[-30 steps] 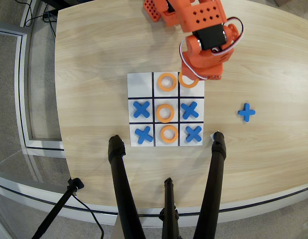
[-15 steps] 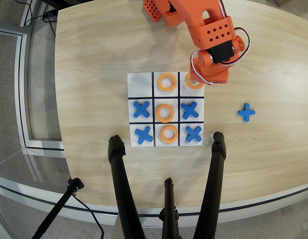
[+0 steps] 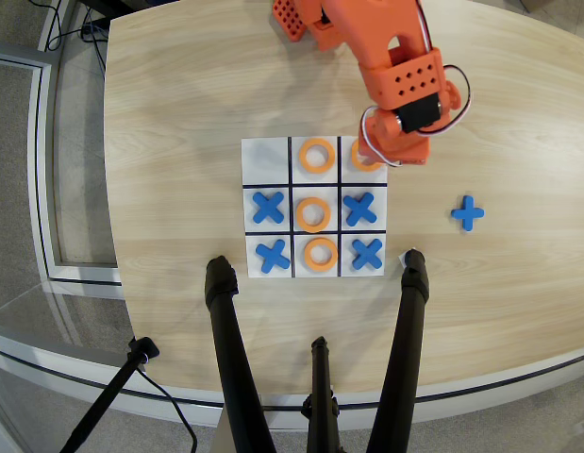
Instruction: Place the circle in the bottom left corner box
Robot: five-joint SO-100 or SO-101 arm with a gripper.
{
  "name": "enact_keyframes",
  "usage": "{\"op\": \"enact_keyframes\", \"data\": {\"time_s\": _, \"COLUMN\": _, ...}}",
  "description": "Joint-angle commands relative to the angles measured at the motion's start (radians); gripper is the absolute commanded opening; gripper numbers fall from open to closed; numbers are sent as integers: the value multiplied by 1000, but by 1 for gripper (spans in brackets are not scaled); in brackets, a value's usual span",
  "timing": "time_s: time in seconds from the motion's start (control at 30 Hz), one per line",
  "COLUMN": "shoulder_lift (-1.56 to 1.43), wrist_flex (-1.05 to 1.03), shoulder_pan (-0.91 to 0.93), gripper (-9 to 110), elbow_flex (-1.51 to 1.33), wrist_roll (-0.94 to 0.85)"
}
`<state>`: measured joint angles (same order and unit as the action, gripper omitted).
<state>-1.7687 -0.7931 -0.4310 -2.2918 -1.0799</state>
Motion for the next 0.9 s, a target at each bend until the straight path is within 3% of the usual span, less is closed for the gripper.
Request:
{"op": "enact_keyframes", "data": {"time_s": 0.0, "shoulder_lift": 6, "wrist_flex": 15, "shoulder_pan": 12, "gripper": 0, "elbow_flex": 32, "wrist_roll": -6}}
{"op": "enact_keyframes", "data": {"time_s": 0.87, "shoulder_lift": 14, "wrist_flex": 51, "shoulder_pan": 43, "gripper": 0, "elbow_flex": 5, "wrist_roll": -40}}
